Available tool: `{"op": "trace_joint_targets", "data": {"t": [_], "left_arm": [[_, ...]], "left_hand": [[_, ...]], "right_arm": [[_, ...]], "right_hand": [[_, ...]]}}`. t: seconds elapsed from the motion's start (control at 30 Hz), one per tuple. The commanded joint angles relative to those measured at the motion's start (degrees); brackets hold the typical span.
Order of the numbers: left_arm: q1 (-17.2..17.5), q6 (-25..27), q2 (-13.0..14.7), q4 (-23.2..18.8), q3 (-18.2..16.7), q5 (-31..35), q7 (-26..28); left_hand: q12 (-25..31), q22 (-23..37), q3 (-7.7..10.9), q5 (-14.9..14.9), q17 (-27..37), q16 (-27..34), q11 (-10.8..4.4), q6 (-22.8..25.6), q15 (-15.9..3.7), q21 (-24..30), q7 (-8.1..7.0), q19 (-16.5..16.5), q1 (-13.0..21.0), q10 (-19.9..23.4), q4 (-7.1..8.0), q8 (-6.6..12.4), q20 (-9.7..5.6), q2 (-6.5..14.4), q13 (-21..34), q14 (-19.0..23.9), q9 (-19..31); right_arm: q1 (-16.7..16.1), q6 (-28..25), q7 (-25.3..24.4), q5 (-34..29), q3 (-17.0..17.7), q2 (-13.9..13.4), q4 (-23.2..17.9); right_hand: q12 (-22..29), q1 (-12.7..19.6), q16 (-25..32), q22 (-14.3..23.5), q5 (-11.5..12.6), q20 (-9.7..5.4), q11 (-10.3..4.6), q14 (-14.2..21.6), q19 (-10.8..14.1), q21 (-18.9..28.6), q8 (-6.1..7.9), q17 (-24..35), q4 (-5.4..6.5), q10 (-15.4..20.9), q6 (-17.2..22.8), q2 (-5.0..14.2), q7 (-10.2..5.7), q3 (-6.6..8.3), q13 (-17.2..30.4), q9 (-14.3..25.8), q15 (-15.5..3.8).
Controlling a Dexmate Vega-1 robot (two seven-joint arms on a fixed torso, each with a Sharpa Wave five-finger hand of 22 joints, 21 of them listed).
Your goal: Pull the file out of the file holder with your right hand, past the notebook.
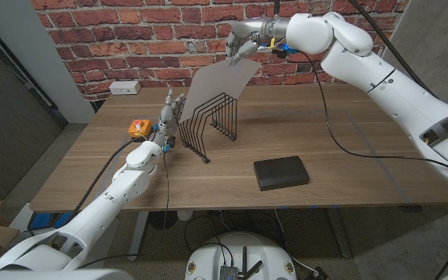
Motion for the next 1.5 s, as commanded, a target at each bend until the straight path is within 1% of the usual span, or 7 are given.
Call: {"op": "trace_joint_targets", "data": {"t": [0.03,0.2,0.73,1.03,1.5], "left_arm": [[0.0,0.0,0.0,0.0,0.0,0.0,0.0],[0.0,-0.1,0.0,0.0,0.1,0.0,0.1],[0.0,-0.1,0.0,0.1,0.0,0.0,0.0],[0.0,0.0,0.0,0.1,0.0,0.0,0.0],[0.0,0.0,0.0,0.1,0.0,0.0,0.0]], "left_hand": [[0.4,0.3,0.15,0.4,0.1,0.4,-0.29,0.0,-0.01,0.4,-0.52,0.4,0.0,0.1,0.19,0.35,0.07,0.4,0.3,0.4,0.3],[0.4,0.3,0.15,0.4,0.1,0.4,-0.36,0.0,-0.03,0.4,-0.52,0.4,0.0,0.1,0.18,0.35,0.06,0.4,0.3,0.4,0.3],[0.4,0.3,0.14,0.4,0.1,0.3,-0.28,0.0,-0.08,0.4,-0.52,0.4,0.0,0.2,0.19,0.33,0.05,0.4,0.3,0.4,0.3],[0.4,0.3,0.15,0.4,0.1,0.3,-0.38,0.0,-0.08,0.4,-0.52,0.4,0.0,0.1,0.18,0.33,0.06,0.4,0.3,0.4,0.3],[0.4,0.3,0.15,0.4,0.1,0.3,-0.33,-0.1,-0.08,0.4,-0.52,0.4,0.0,0.1,0.18,0.32,0.0,0.4,0.3,0.4,0.3]], "right_arm": [[-2.2,-1.0,-2.0,-1.0,1.3,-1.1,-2.3],[-3.0,-1.7,-2.9,-0.7,2.3,-1.5,-3.3],[-7.2,-6.0,-5.3,2.1,5.8,-3.5,-7.7],[-10.1,-10.1,-7.6,3.3,8.0,-5.0,-11.2],[-13.5,-15.7,-11.0,4.3,10.2,-7.1,-15.5]], "right_hand": [[0.1,-0.6,0.0,0.2,0.2,-7.78,0.06,-0.5,0.2,0.4,0.01,0.2,-0.07,0.5,0.8,0.1,0.02,0.51,0.3,0.1,-3.19],[0.0,-1.0,0.0,0.2,0.1,-7.78,0.05,-0.6,0.2,0.4,-0.08,0.3,0.11,0.4,0.8,0.13,-0.01,0.47,0.2,0.1,-3.12],[0.0,-1.0,-0.2,0.2,0.1,-7.8,0.07,-0.9,0.3,0.6,-0.29,0.5,-0.06,0.3,0.9,0.08,0.0,0.61,0.2,0.1,-3.17],[0.1,-1.3,-0.2,0.2,0.1,-7.8,0.08,-1.0,0.4,0.7,-0.45,0.6,0.0,0.3,0.9,0.03,-0.03,0.58,0.3,0.1,-3.14],[0.1,-1.3,-0.1,0.2,0.2,-7.8,0.08,-1.0,0.5,0.8,-0.63,0.7,-0.09,0.1,1.0,0.16,0.01,0.77,0.4,0.1,-3.2]]}}
